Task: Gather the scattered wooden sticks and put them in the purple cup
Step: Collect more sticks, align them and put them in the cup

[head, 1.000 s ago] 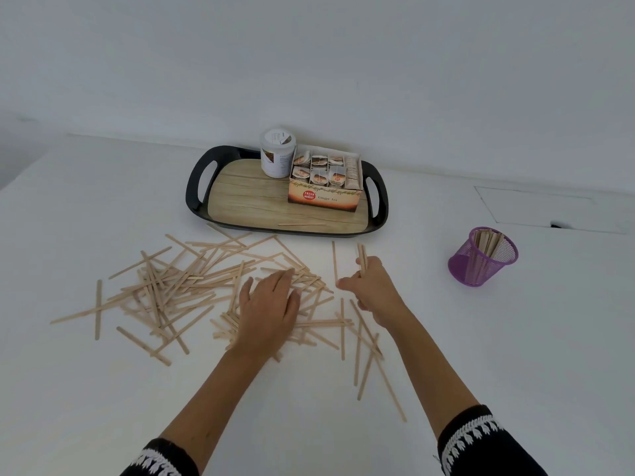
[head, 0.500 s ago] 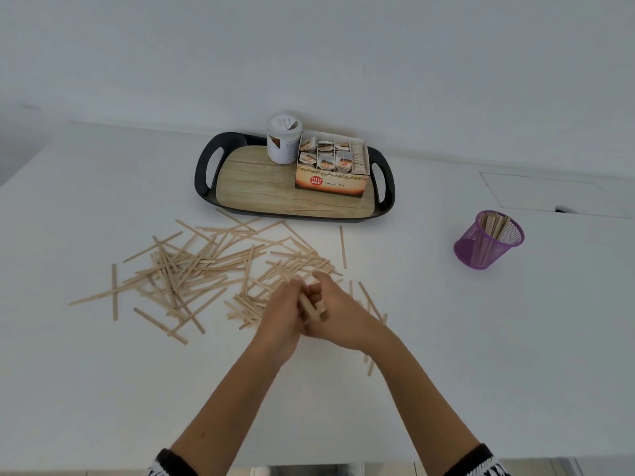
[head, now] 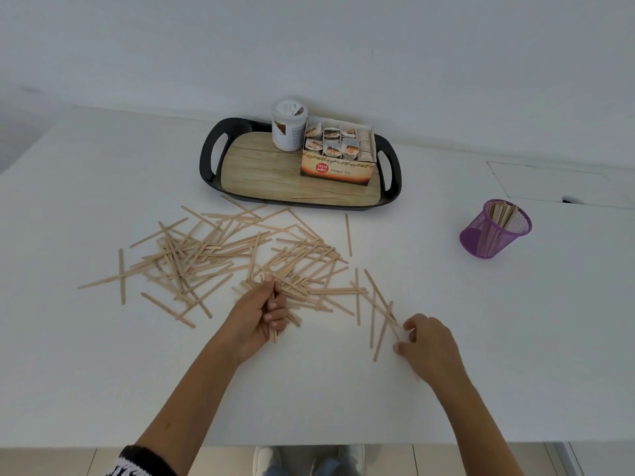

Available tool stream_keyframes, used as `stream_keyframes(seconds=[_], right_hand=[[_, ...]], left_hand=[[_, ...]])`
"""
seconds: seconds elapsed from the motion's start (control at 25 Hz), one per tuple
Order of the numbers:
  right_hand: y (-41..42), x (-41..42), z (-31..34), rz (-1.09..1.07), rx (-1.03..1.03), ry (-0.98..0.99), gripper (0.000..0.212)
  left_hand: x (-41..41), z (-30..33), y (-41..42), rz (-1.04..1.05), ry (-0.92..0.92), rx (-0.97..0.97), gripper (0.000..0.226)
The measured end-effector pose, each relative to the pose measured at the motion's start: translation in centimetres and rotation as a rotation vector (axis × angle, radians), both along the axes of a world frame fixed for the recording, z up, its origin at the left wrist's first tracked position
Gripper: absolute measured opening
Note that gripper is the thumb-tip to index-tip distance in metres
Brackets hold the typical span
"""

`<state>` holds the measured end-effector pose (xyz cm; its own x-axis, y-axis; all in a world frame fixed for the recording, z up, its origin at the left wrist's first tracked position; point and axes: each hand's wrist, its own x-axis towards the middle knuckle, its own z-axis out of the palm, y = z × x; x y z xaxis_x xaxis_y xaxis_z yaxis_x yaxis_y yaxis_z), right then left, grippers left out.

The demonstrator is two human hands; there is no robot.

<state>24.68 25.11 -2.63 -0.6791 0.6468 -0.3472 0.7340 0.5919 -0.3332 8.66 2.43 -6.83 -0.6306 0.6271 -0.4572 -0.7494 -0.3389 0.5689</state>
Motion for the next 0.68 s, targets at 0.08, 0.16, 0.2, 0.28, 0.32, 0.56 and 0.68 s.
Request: stream_keyframes(seconds=[0.08, 0.16, 0.2, 0.28, 0.32, 0.56, 0.68], right_hand=[[-0.9, -0.8, -0.1, -0.042, 0.031, 0.076, 0.024], [-1.4, -2.2, -0.1, -0.072, 0.02, 0.14, 0.017], [-1.7, -3.0, -0.1, -0.061, 0.012, 0.152, 0.012], [-2.3, -4.5, -0.3, -0.023, 0.001, 0.175, 0.01], [-2.6, -5.2, -0.5, -0.016, -0.009, 0.203, 0.014], [-2.9, -7.1, -0.8, -0.055, -0.07, 0.4, 0.03], [-2.0, -6.4, -0.7, -0.08, 0.08, 0.471, 0.031]], left_hand=[[0.1, 0.0, 0.1, -0.015, 0.011, -0.012, 0.027], [0.1, 0.1, 0.3, -0.025, 0.023, -0.047, 0.03], [0.1, 0.1, 0.4, -0.027, 0.028, -0.069, 0.03], [0.1, 0.4, 0.5, -0.027, 0.03, -0.102, 0.031], [0.1, 0.5, 0.6, -0.024, 0.028, -0.11, 0.031], [0.2, 0.9, 0.8, -0.021, 0.039, -0.152, 0.031], [0.2, 0.9, 0.9, -0.015, 0.037, -0.155, 0.032]])
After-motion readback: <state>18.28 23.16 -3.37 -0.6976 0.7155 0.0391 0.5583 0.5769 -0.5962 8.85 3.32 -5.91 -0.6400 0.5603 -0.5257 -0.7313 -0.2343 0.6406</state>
